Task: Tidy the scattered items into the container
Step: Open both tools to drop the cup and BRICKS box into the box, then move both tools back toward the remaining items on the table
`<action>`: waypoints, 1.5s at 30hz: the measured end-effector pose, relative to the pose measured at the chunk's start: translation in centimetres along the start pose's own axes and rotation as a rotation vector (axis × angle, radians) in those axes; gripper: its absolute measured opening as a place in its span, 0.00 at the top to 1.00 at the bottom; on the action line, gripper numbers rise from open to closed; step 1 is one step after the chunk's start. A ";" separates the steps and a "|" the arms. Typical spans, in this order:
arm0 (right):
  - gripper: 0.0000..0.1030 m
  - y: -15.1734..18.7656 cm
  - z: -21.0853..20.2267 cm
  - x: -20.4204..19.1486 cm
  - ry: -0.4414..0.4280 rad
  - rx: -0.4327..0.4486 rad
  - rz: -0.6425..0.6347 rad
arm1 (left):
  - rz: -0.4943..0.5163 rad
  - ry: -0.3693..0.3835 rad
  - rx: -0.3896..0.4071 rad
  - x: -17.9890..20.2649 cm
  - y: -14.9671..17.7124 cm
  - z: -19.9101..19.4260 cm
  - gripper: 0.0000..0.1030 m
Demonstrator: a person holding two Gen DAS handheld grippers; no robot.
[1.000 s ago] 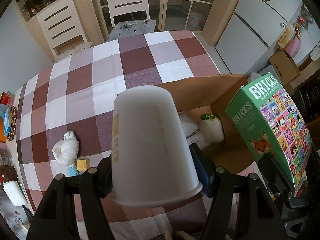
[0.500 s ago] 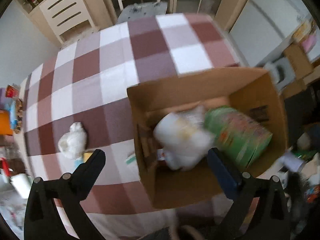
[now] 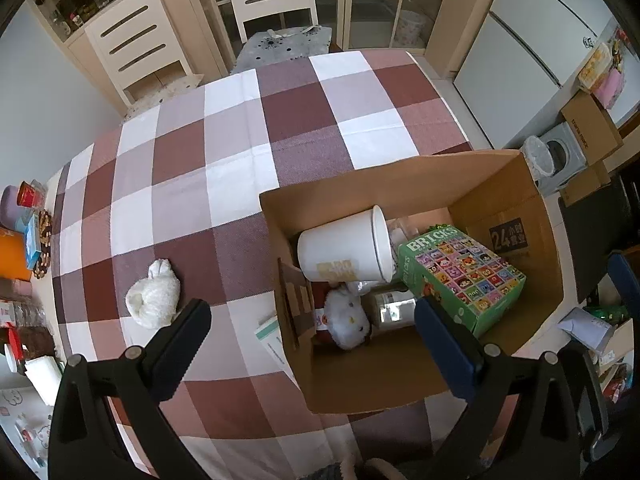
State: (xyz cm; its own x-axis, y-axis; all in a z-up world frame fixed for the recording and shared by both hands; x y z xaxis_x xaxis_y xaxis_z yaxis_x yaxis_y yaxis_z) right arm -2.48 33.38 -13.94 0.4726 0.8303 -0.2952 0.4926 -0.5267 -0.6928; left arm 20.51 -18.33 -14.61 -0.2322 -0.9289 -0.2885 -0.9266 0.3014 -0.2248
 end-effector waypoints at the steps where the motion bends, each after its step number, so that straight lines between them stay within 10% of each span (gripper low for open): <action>1: 0.00 0.0 -0.1 0.0 -0.001 0.000 0.000 | 0.000 -0.001 0.001 0.0 0.0 -0.1 0.00; 45: 0.00 4.1 -6.7 -1.5 -0.007 -0.002 0.004 | 0.026 -0.023 0.064 0.4 7.5 -5.5 0.00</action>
Point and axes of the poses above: each gripper's, at about its wrist camera, not at the fingertips, and z roughly the way its jaws point, x to its right, y to its underside, the point moved 7 cm from there along z, roughly the way its jaws point, and after that the axes turned 11 degrees about z, right-handed, at the moved point
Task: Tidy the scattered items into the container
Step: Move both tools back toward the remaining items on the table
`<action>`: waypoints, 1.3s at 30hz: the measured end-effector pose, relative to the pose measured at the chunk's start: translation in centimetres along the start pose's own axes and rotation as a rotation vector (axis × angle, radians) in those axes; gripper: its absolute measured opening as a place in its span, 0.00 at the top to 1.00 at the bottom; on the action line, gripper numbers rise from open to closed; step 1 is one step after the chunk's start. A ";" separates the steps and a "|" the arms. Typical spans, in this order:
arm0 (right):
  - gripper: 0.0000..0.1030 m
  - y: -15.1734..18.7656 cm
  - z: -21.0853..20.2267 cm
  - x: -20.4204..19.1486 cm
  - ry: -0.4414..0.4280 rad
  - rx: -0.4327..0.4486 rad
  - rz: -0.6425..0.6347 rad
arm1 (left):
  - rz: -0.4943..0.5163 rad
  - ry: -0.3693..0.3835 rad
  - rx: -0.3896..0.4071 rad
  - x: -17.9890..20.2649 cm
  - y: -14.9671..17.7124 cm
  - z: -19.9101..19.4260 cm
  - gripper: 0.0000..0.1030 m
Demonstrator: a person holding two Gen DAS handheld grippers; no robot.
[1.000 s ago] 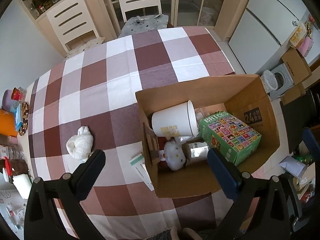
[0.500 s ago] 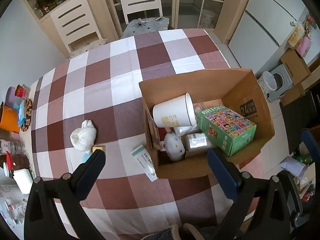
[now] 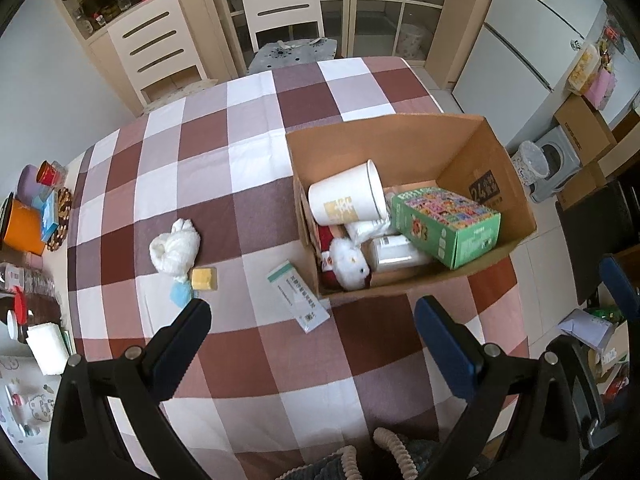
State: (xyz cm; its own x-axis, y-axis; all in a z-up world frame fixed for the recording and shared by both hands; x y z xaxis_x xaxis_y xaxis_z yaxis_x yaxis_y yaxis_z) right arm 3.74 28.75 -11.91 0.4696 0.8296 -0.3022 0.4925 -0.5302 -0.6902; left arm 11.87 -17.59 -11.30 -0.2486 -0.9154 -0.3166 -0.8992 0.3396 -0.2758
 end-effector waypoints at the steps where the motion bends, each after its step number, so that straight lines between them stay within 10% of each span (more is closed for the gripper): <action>1: 0.00 0.2 -0.1 -0.1 -0.002 -0.001 -0.001 | 0.000 -0.001 0.001 -0.1 0.3 -0.1 0.00; 39: 0.00 10.1 2.7 -7.3 -0.073 -0.172 -0.174 | -0.078 -0.059 0.010 -7.9 11.6 2.6 0.00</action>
Point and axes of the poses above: each gripper's, at about its wrist camera, not at the fingertips, and z roughly the way its jaws point, x to its right, y to its underside, the point moved 7 cm from there along z, roughly the way its jaws point, and after that the axes turned 11 degrees about z, right-handed, at the moved point
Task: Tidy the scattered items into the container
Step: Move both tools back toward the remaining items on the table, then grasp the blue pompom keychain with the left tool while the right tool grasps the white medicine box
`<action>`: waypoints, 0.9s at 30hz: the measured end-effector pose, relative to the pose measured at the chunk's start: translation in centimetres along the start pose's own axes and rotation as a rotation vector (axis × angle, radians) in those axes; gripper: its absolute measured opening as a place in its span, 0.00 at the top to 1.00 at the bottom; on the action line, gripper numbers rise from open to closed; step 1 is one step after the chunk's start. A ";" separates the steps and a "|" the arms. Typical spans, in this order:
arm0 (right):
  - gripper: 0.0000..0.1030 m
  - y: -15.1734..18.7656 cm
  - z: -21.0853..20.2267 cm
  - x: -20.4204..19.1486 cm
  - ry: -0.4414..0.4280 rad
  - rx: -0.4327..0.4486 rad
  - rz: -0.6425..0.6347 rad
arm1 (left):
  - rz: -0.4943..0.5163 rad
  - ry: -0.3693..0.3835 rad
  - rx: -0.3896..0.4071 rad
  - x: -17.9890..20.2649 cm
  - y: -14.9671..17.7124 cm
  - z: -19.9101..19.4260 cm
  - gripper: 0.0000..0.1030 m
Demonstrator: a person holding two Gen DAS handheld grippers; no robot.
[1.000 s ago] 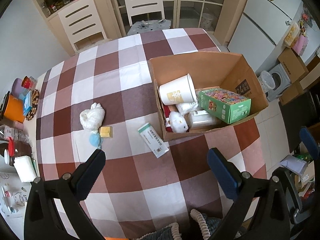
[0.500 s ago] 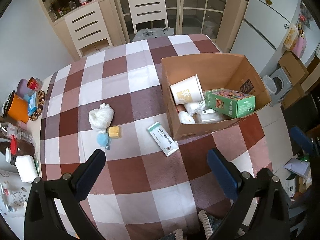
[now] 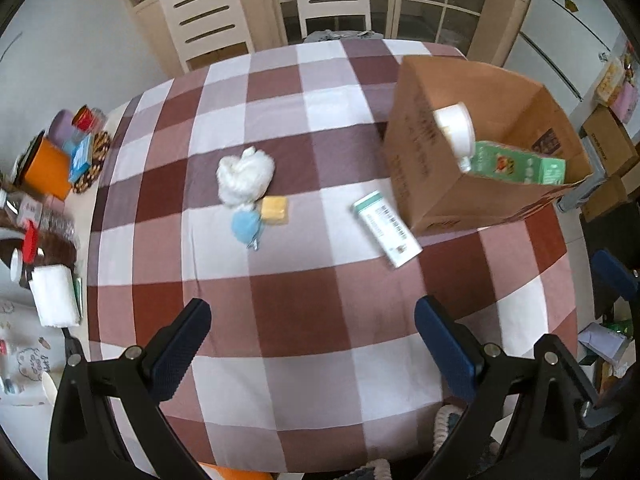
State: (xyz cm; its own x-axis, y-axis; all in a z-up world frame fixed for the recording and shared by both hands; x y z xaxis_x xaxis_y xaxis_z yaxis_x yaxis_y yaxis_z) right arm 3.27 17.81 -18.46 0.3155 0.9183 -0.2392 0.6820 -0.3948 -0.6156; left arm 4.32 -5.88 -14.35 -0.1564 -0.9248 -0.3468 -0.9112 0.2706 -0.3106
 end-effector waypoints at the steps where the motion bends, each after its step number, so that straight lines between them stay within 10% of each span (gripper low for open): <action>1: 0.00 0.5 0.4 -0.2 0.001 -0.011 -0.003 | -0.011 0.009 0.005 -0.6 0.6 0.4 0.00; 9: 0.00 6.0 4.9 -2.9 -0.013 -0.124 -0.120 | -0.169 0.156 0.006 -5.4 7.0 5.3 0.00; 18: 0.00 10.2 11.6 -5.8 0.013 -0.163 -0.275 | -0.237 0.047 0.067 -10.3 10.4 7.9 0.01; 27: 0.01 7.5 18.8 -3.2 0.084 -0.182 -0.127 | -0.218 0.049 -0.014 -12.1 9.9 11.5 0.01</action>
Point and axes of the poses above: each gripper's, at about its wrist camera, not at the fingertips, and z roughly the way its jaws point, x to its right, y to its underside, the point moved 7 cm from there along z, roughly the way its jaws point, and after that the axes turned 11 degrees about z, right-handed, at the moved point
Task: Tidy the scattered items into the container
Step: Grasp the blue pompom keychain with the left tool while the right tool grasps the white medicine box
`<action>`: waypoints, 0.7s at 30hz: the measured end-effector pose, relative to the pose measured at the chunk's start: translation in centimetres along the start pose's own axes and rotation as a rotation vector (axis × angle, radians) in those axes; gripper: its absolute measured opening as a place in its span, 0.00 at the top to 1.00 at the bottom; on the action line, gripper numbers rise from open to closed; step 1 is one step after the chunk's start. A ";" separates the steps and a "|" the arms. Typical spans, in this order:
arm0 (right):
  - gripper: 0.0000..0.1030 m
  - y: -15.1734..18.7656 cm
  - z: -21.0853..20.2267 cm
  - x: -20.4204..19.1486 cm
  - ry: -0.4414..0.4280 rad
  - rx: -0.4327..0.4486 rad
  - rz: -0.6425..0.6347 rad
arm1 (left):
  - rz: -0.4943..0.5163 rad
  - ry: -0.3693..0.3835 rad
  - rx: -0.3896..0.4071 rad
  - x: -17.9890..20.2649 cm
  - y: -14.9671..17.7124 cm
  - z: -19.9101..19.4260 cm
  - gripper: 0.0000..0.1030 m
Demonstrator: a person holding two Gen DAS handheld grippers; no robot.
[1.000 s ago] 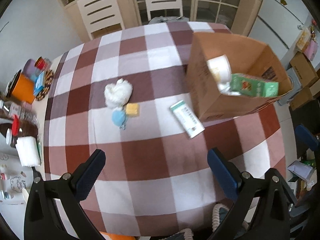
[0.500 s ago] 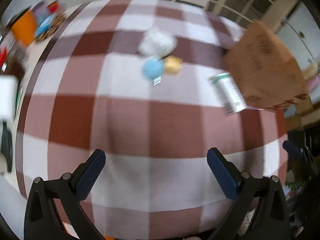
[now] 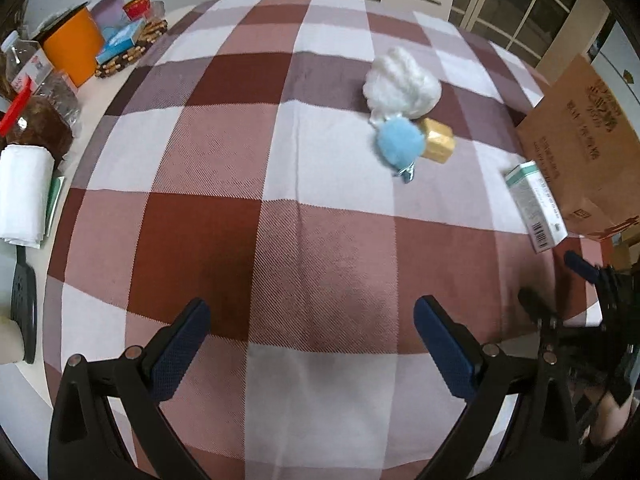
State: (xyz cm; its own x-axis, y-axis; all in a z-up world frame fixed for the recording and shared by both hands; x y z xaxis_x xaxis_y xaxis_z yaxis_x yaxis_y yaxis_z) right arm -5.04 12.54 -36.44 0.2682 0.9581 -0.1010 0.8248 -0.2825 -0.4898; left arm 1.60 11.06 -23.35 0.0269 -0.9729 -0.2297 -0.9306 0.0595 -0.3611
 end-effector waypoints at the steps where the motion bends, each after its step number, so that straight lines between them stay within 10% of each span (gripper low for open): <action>1: 0.01 -0.3 0.4 0.0 -0.004 0.002 0.017 | 0.006 0.002 -0.004 0.0 0.1 0.2 0.01; 10: 0.03 -0.9 1.0 -3.6 -0.136 0.014 -0.023 | 0.068 -0.007 -0.024 0.3 -0.4 1.5 0.01; 21: 0.02 -3.4 2.8 -1.3 0.010 0.039 0.178 | 0.174 0.086 0.013 3.9 -7.0 4.6 0.00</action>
State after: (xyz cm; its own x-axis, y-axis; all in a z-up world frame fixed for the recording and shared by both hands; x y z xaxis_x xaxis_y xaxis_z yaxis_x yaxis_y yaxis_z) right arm -9.66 12.37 -37.08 0.4134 0.8925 -0.1804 0.7443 -0.4453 -0.4977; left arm 9.88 7.86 -25.84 -0.1661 -0.9631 -0.2117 -0.9137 0.2311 -0.3342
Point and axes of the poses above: each gripper's, at about its wrist camera, not at the fingertips, and z roughly the way its jaws point, x to its right, y to its underside, the point moved 7 cm from there along z, roughly the way its jaws point, and after that the axes turned 11 degrees about z, right-handed, at the moved point
